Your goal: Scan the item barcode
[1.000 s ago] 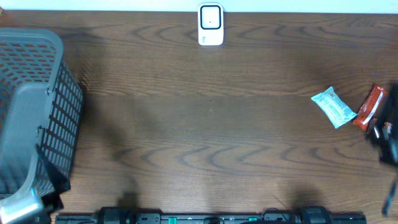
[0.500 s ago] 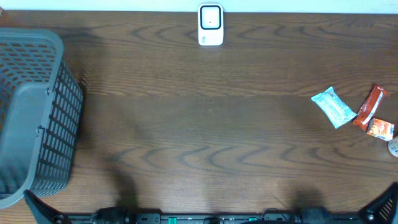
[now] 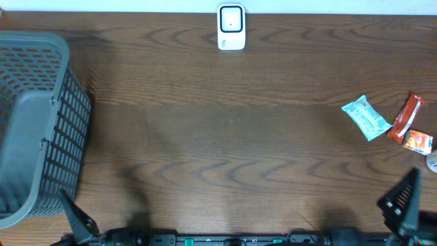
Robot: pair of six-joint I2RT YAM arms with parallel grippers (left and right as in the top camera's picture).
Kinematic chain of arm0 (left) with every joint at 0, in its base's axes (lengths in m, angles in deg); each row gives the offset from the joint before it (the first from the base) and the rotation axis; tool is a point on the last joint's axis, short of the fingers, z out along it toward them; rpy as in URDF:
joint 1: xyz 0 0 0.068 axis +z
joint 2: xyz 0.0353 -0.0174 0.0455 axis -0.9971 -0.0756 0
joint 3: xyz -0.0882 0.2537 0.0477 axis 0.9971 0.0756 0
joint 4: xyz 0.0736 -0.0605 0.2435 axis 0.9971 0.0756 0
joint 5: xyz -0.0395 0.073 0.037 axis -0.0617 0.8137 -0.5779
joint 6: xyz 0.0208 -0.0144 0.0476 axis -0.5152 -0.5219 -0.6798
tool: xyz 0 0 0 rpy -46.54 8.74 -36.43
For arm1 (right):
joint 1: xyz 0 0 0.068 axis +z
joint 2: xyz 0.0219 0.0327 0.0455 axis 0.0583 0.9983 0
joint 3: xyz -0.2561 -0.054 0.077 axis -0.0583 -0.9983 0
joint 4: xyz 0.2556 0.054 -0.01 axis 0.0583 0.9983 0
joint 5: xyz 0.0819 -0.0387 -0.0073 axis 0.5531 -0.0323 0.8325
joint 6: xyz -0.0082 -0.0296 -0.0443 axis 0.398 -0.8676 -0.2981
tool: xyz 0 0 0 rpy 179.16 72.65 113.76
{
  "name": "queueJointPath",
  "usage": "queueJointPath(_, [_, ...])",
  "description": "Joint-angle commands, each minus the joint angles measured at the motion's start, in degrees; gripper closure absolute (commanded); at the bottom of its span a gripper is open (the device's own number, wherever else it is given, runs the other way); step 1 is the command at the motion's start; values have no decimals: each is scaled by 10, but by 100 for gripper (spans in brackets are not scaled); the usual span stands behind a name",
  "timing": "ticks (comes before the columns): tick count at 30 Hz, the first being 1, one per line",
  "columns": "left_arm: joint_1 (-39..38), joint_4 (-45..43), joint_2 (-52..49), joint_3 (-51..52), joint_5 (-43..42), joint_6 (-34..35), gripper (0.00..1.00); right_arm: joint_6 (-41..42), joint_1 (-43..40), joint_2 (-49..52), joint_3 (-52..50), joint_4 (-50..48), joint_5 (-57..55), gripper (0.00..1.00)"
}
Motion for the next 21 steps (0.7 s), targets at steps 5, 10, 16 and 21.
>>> queueJointPath(5, [-5,-8,9,5,-20,10,2,114,4,-3,-55,5,50,1])
queueJointPath(10, [-5,-4,9,5,-20,10,2,159,4,-2,-74,25,50,1])
queueJointPath(16, [-5,-6,9,5,-20,9,2,210,4,-2,-160,11,58,1])
queueJointPath(21, [-5,-7,9,5,-20,9,2,243,4,-2,-258,-80,57,1])
